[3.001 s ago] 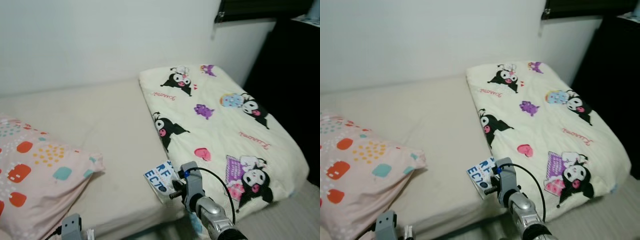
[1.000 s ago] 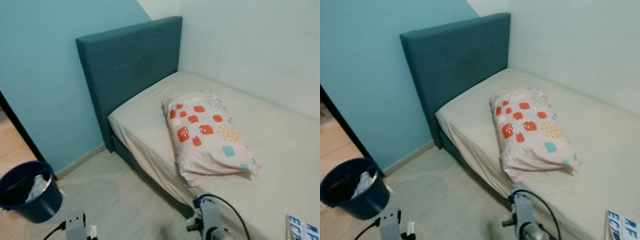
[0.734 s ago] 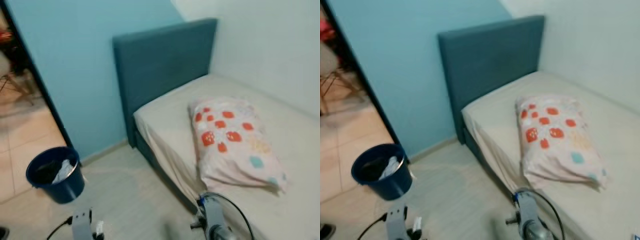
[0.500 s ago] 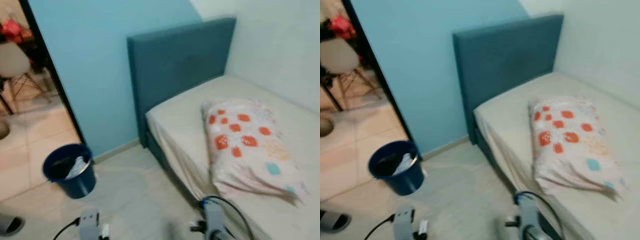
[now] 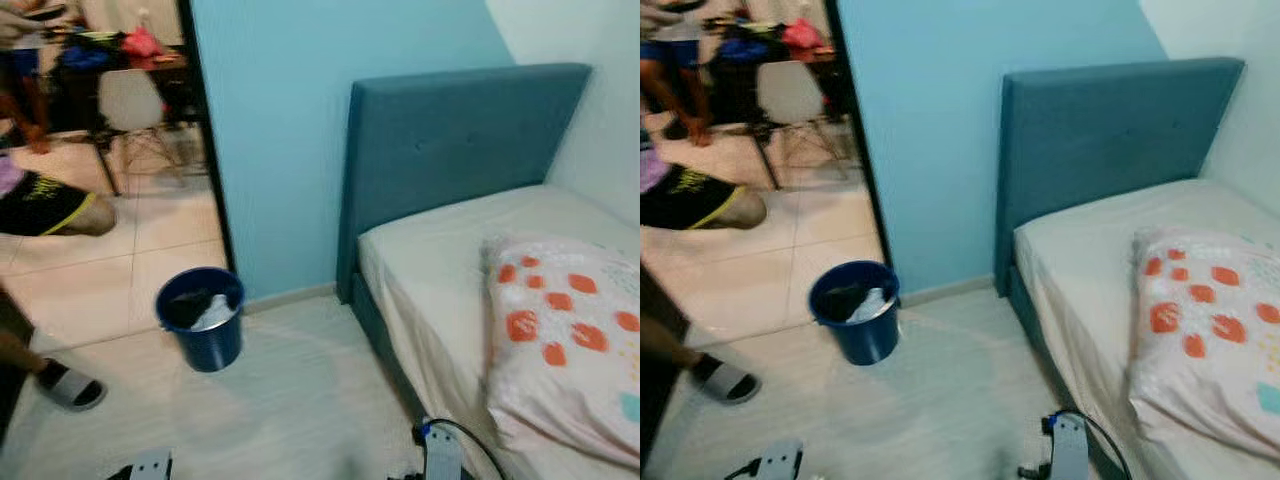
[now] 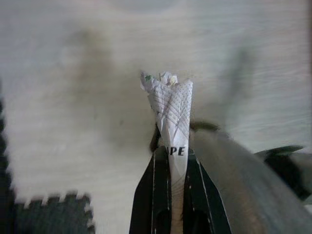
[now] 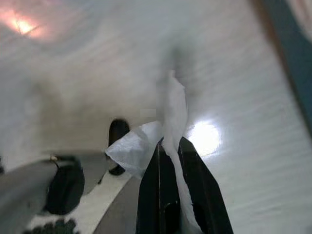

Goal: Clean up the room

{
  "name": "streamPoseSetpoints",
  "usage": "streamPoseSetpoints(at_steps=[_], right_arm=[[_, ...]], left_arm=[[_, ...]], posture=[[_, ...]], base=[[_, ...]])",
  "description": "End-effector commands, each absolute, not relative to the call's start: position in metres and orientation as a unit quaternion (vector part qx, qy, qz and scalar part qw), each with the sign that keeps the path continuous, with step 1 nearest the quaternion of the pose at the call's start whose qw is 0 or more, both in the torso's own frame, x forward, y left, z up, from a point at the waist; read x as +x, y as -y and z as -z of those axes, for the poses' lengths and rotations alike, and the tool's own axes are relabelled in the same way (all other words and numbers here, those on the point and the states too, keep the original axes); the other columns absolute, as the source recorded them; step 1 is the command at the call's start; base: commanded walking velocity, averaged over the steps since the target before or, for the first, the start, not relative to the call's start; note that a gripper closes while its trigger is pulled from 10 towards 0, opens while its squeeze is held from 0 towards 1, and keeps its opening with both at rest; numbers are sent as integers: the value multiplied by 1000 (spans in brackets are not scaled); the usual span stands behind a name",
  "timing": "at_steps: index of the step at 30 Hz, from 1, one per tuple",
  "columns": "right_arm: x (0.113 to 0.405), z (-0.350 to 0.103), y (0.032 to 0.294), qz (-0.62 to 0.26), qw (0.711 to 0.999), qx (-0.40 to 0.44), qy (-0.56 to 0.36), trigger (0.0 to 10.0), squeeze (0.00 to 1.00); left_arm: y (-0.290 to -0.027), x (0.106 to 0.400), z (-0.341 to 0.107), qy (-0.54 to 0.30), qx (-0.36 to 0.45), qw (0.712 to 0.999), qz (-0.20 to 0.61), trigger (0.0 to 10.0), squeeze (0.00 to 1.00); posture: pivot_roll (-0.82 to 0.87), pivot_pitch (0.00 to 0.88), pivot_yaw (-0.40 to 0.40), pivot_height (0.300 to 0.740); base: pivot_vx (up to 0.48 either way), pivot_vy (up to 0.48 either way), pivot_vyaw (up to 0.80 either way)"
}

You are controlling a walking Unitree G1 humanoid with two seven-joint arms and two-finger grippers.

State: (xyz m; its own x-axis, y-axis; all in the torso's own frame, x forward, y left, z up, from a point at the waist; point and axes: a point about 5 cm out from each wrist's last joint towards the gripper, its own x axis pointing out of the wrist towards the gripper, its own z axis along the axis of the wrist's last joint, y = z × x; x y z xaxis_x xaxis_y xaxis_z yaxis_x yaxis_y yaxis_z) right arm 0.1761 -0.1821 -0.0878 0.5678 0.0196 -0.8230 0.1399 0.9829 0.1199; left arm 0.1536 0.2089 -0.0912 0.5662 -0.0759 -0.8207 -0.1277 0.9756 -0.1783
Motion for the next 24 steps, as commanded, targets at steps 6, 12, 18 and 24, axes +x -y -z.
streamPoseSetpoints(at_steps=[6,12,18,24], right_arm=[[164,91,196,50,876,90,-472,10000,0],[163,89,211,63,877,90,-468,10000,0],[171,85,213,58,882,86,-459,10000,0],[192,79,189,35,892,79,-444,10000,0]], left_arm=[[-189,164,90,-436,-157,885,-37,10000,0],[-189,182,81,-401,-175,898,-39,10000,0],[-200,234,48,-318,-188,929,-19,10000,0],[-195,263,26,-263,-194,945,7,10000,0]], posture=[[-80,39,-37,719],[-77,42,-37,719],[-74,45,-37,719],[-80,47,-28,719]], base=[[54,0,618],[336,0,0],[367,0,0],[377,0,0]])
